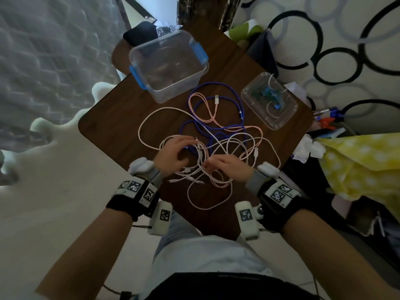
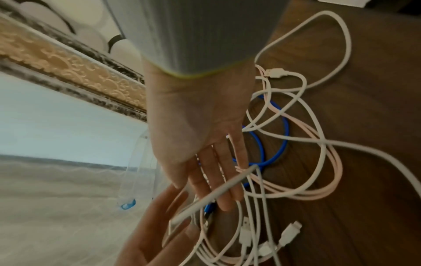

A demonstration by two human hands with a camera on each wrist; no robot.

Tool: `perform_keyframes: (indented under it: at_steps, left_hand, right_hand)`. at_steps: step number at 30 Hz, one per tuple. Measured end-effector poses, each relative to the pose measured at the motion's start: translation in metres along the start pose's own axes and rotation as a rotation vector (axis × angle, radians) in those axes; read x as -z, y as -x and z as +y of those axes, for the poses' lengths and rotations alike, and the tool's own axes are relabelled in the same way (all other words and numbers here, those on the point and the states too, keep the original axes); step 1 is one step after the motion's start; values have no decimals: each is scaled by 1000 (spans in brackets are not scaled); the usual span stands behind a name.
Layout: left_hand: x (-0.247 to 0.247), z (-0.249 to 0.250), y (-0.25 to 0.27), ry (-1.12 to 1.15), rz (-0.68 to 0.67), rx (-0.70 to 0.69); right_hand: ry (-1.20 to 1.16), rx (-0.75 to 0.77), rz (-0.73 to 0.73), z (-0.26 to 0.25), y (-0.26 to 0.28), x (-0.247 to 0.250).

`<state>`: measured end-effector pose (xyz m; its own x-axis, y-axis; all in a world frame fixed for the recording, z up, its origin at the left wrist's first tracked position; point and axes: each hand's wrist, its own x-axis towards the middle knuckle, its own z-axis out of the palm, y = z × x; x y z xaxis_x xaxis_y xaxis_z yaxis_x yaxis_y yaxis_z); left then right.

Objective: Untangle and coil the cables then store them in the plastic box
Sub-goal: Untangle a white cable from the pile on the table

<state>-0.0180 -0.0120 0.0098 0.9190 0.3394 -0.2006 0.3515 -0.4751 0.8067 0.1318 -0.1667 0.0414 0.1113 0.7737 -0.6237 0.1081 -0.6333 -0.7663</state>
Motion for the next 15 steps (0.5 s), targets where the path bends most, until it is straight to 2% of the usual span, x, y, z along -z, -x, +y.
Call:
perform_keyframes:
  at_steps: [2,4,5,7,9,12,14,15]
  left_hand:
    - [-7,5,-3,-160,-121,-148]
    - [-8,14,-10,-146,-65,-162]
    - [-5,22,-14,-61,10,-105]
    - [6,33,-23,146,158,107]
    - [24,45,-35,294,263,231]
    - [50,57,-49,424,339,291]
    - [62,65,-54,303,308,258]
    - [65,67,-54,225,284,235]
  right_hand:
    - [70,29,19,-3,-3,5]
    - [108,50,37,-8,0,12]
    - [115,58,46,-10,4,17]
    - [77,77,59,-15,8,24]
    - [24,107,120,-20,22,35]
    - [101,120,180,-24,32,50]
    - [123,164,302,-29,37,58]
    - [47,185,376,-32,37,60]
